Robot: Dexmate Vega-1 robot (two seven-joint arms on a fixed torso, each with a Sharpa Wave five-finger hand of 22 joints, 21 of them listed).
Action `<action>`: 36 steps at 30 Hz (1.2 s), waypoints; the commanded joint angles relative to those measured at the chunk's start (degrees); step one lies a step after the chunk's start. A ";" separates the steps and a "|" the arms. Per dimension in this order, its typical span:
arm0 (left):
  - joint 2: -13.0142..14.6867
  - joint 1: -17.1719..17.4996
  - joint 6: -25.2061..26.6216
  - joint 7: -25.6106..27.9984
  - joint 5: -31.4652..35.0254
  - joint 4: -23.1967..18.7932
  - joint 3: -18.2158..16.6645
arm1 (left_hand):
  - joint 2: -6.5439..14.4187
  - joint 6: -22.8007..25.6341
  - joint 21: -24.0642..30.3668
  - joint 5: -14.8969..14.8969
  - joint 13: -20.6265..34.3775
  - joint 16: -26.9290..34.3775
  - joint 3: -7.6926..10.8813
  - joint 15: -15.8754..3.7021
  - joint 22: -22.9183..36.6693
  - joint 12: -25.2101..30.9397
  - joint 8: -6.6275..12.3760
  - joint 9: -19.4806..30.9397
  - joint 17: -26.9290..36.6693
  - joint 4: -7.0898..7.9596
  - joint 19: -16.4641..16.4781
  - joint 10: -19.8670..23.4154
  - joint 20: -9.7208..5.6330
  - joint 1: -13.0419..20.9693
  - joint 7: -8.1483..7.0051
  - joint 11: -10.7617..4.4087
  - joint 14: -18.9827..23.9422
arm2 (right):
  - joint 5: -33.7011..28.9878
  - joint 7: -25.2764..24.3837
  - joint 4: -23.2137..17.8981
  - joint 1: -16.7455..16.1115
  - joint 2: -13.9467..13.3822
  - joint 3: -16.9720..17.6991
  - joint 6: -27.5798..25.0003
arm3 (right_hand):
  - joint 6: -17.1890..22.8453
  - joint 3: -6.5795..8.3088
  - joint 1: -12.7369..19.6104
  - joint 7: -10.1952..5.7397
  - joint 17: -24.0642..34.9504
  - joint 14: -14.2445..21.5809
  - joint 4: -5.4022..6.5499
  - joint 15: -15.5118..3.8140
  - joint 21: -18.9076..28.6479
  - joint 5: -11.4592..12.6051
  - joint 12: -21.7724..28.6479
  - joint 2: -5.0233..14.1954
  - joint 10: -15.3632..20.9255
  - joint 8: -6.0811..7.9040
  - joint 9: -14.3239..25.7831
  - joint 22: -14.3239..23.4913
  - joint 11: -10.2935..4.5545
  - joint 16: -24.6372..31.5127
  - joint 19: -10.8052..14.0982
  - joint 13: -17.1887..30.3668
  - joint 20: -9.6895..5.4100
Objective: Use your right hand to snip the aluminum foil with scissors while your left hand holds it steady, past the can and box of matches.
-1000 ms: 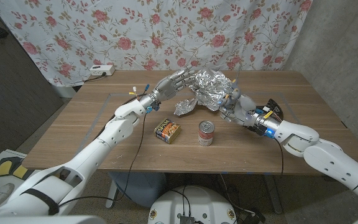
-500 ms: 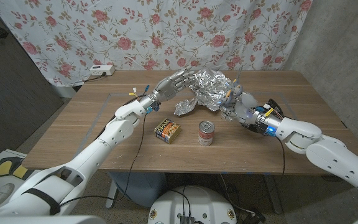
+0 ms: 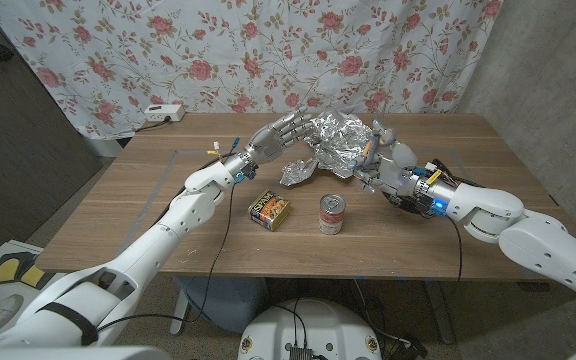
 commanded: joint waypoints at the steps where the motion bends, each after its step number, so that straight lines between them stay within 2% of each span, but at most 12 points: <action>1: 0.19 0.86 0.23 -0.08 -0.57 -0.29 -0.35 | 0.13 -0.47 0.38 0.20 0.20 0.28 0.36 -0.16 0.10 -0.12 0.15 -0.03 0.16 -0.15 -0.20 0.02 0.19 -0.62 0.03 0.08 0.08 | -1.51 -1.68 -2.84 -0.48 -3.69 1.14 -2.29 | -2.26 -3.27 -2.31 3.05 0.14 -1.72 1.02 -1.26 -0.51 0.70 -0.29 -0.20 5.35 -0.69 -0.26 0.61 -3.67 0.33 -0.30 -0.69 -3.50; 4: 0.26 1.12 0.31 -0.02 -0.70 -0.46 -0.43 | 0.08 -0.44 0.37 0.19 0.21 0.28 0.40 -0.11 0.10 -0.13 0.19 -0.03 0.13 -0.21 -0.24 0.01 0.24 -0.67 0.00 0.03 0.08 | -0.84 -2.22 -3.24 -0.82 -3.93 1.54 -2.93 | -2.25 -5.95 -3.02 3.19 0.16 -2.22 1.99 -1.25 -0.77 1.15 -0.35 -0.31 5.19 -0.82 -0.19 0.97 -3.24 0.39 -0.45 -1.17 -3.47; 5: 0.30 1.22 0.28 0.07 -0.69 -0.56 -0.47 | 0.06 -0.39 0.38 0.19 0.21 0.29 0.40 -0.20 0.10 -0.10 0.22 -0.03 0.11 -0.23 -0.23 0.07 0.18 -0.69 -0.09 0.04 0.10 | -0.73 -2.56 -3.45 -0.95 -4.05 1.69 -3.18 | -2.29 -7.45 -3.10 3.12 0.16 -2.39 2.51 -1.25 -0.92 1.45 -0.46 -0.26 5.29 -0.81 0.01 1.00 -3.37 0.44 -0.28 -1.66 -3.30; 8: 0.60 1.45 0.33 0.27 -0.57 -0.91 -0.52 | -0.03 -0.42 0.40 0.18 0.22 0.31 0.41 -0.27 0.10 -0.10 0.23 -0.03 0.08 -0.29 -0.19 0.08 0.10 -0.76 -0.08 -0.16 0.14 | -0.43 -2.55 -3.87 -0.73 -4.87 1.89 -4.31 | -2.29 -8.64 -3.16 3.49 0.17 -2.51 2.94 -1.24 -0.83 1.69 -0.17 -0.21 5.22 -0.99 -0.15 1.42 -3.14 0.47 -0.25 -1.39 -3.31; 12: 0.91 1.87 0.21 0.80 -0.47 -1.53 -0.70 | -0.11 -0.64 0.40 0.17 0.23 0.35 0.40 -0.24 0.10 -0.10 0.17 -0.04 0.05 -0.29 -0.23 0.10 0.07 -0.95 -0.22 -0.16 0.19 | -0.48 -1.91 -4.08 -0.04 -5.47 1.77 -5.02 | -1.96 -15.00 -3.28 3.79 0.18 -2.90 4.75 -1.22 -1.44 3.06 0.30 0.17 4.96 -1.39 -0.31 1.93 -2.83 0.63 -0.06 -1.67 -3.17; 13: 0.98 1.99 0.16 0.91 -0.50 -1.70 -0.78 | -0.30 -0.68 0.42 0.13 0.23 0.37 0.32 -0.32 0.09 -0.10 0.17 -0.04 0.02 -0.32 -0.20 0.12 -0.01 -1.08 -0.39 -0.16 0.23 | -0.42 -1.78 -4.13 0.14 -5.62 1.73 -5.27 | -1.79 -15.58 -3.26 4.03 0.18 -2.92 4.84 -1.23 -1.42 3.20 0.13 0.21 4.66 -1.44 -0.45 2.13 -2.51 0.64 -0.13 -1.88 -3.19; 15: 1.21 2.12 0.14 1.10 -0.42 -2.04 -0.84 | -0.37 -0.77 0.41 0.11 0.23 0.41 0.26 -0.17 0.09 -0.15 0.16 -0.05 0.02 -0.26 -0.25 0.00 0.05 -1.29 -0.37 -0.11 0.30 | -0.46 -1.28 -4.12 0.62 -5.89 1.54 -5.63 | -1.35 -17.96 -3.21 4.59 0.15 -2.98 5.17 -1.20 -1.92 3.93 -0.86 0.70 5.03 -1.96 -1.27 1.97 -2.26 0.62 -0.04 -4.29 -3.30; 18: 1.53 2.25 0.25 1.33 -0.34 -2.52 -0.88 | -0.36 -0.90 0.40 0.12 0.24 0.41 0.31 -0.15 0.09 -0.18 0.14 -0.06 0.00 -0.29 -0.28 -0.06 0.13 -1.37 -0.26 -0.02 0.29 | -1.57 0.13 -4.17 1.77 -6.93 0.98 -6.02 | -1.32 -19.66 -3.15 5.07 0.08 -3.18 5.29 -1.04 -2.41 4.57 -1.53 1.05 4.63 -2.47 -1.90 1.66 -1.26 0.47 -0.12 -5.71 -2.96; 22: 2.01 2.52 0.56 1.96 -0.15 -3.24 -0.85 | -0.34 -0.94 0.40 0.12 0.25 0.44 0.34 -0.11 0.09 -0.16 0.16 -0.06 -0.01 -0.28 -0.30 0.00 0.12 -1.51 -0.30 0.14 0.30 | -0.95 1.06 -3.93 2.49 -7.06 0.61 -6.58 | -1.48 -21.56 -3.16 5.38 0.03 -3.88 5.40 -0.92 -2.42 5.33 -1.31 1.49 4.24 -3.08 -2.61 2.13 -0.89 0.20 -0.56 -5.87 -2.29; 30: 3.07 3.04 1.00 3.26 0.27 -4.75 -0.89 | -0.54 -0.97 0.35 0.01 0.28 0.49 0.03 0.32 0.09 -0.24 0.24 -0.08 0.05 0.11 -0.55 -0.19 0.55 -2.71 0.17 0.59 0.09 | -0.74 2.14 -3.46 2.86 -7.25 0.36 -6.31 | -2.11 -23.09 -3.09 5.65 0.02 -4.69 5.42 -0.81 -2.75 5.95 -1.09 1.81 3.61 -3.50 -2.87 2.10 -0.62 0.00 -1.28 -5.81 -1.93; 33: 3.36 3.14 1.16 3.74 0.46 -5.13 -0.85 | -0.63 -0.78 0.35 0.00 0.29 0.48 0.01 0.28 0.09 -0.24 0.33 -0.08 0.03 0.10 -0.58 -0.19 0.57 -2.89 0.13 0.51 0.06 | -0.37 2.78 -3.07 2.92 -7.06 0.21 -6.07 | -2.10 -24.65 -2.96 5.62 0.02 -5.19 5.41 -0.92 -2.98 6.66 -0.93 2.34 3.67 -3.46 -2.80 1.83 -0.66 -0.06 -1.22 -6.36 -1.93; 36: 3.77 3.45 1.39 4.94 0.81 -5.78 -0.90 | -0.56 -0.72 0.31 0.02 0.30 0.47 0.07 0.49 0.09 -0.30 0.38 -0.09 0.02 0.10 -0.74 -0.35 0.78 -3.08 0.21 0.74 -0.03 | -0.64 3.37 -2.84 3.25 -7.02 -0.11 -5.81 | -2.04 -25.17 -2.90 5.64 0.02 -5.21 5.41 -0.97 -2.90 6.92 -0.76 2.64 3.52 -3.44 -2.78 2.00 -0.63 -0.04 -1.27 -6.31 -1.92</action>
